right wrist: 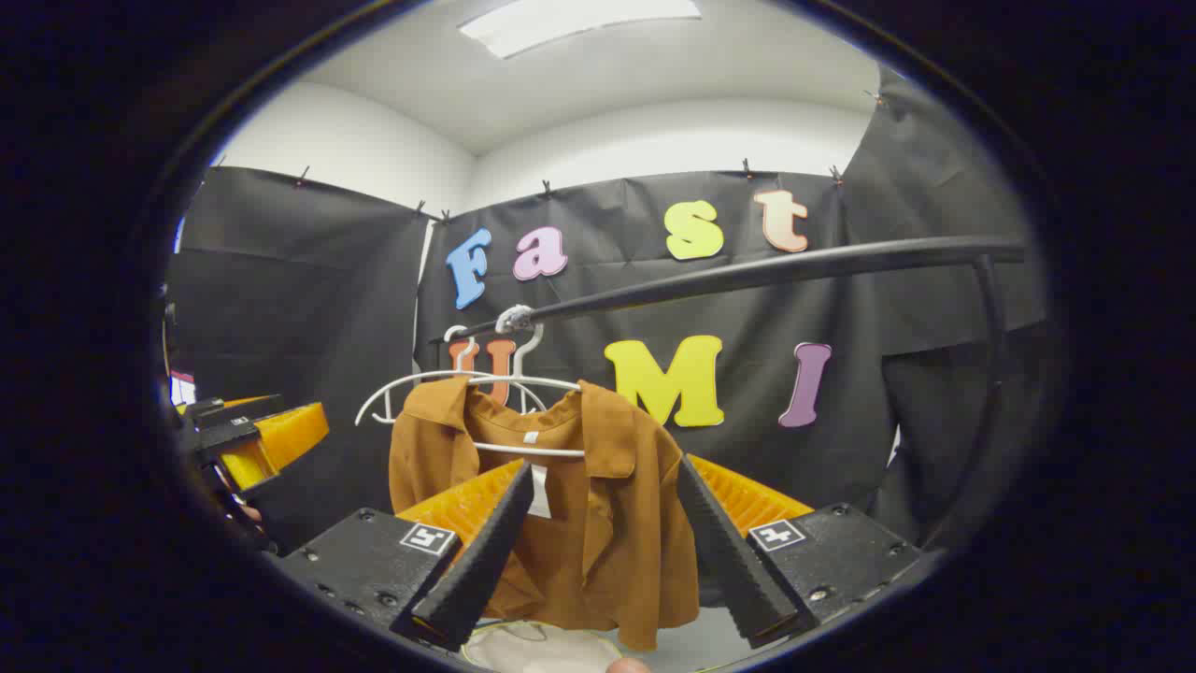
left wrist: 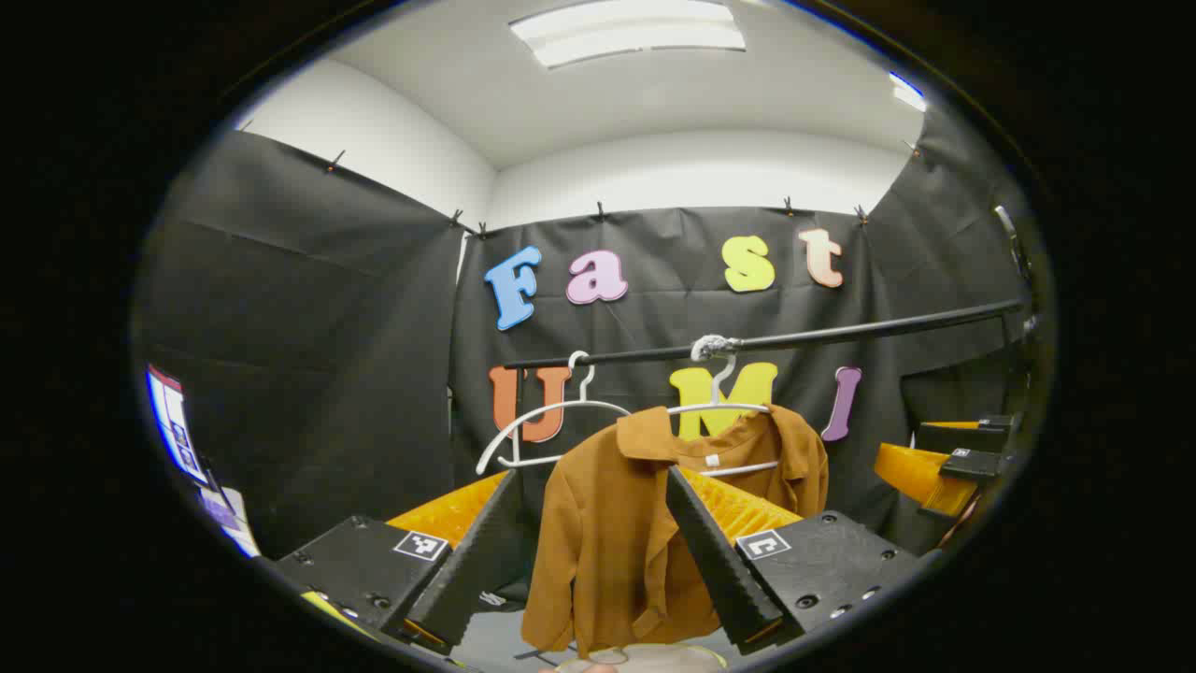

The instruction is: Grasp the clothes on the hanger with both hands and then place them into the laundry hamper below.

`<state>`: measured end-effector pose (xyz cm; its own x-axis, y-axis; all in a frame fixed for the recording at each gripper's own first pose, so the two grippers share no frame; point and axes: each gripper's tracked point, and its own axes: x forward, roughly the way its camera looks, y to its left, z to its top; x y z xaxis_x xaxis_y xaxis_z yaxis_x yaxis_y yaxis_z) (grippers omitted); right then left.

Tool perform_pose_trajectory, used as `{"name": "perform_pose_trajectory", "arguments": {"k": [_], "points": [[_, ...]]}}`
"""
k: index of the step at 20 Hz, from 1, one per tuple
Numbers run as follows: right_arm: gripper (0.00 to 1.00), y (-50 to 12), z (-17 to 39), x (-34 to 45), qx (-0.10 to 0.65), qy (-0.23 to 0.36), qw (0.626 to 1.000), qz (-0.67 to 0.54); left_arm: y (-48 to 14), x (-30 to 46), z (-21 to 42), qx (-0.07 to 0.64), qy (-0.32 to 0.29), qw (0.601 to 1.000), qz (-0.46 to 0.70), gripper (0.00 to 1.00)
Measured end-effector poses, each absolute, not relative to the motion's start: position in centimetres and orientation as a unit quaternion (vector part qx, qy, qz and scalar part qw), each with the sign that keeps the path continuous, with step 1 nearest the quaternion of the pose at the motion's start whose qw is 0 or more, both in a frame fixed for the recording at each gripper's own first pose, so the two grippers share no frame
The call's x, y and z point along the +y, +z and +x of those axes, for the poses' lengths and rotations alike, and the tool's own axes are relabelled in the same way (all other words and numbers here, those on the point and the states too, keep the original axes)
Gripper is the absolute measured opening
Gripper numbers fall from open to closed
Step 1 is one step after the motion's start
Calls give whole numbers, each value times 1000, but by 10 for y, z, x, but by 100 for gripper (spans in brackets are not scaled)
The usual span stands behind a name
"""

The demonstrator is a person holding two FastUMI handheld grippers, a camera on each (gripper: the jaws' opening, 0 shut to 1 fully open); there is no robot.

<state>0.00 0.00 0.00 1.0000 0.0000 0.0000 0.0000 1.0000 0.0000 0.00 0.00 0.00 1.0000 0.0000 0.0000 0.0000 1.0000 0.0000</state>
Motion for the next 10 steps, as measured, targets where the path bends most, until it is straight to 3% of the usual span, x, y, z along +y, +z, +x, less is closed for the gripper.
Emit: {"name": "perform_pose_trajectory", "arguments": {"k": [10], "points": [[96,-21,25,5,27,21,999,25,-11,-7,12,6,0,1000,-3,100]]}}
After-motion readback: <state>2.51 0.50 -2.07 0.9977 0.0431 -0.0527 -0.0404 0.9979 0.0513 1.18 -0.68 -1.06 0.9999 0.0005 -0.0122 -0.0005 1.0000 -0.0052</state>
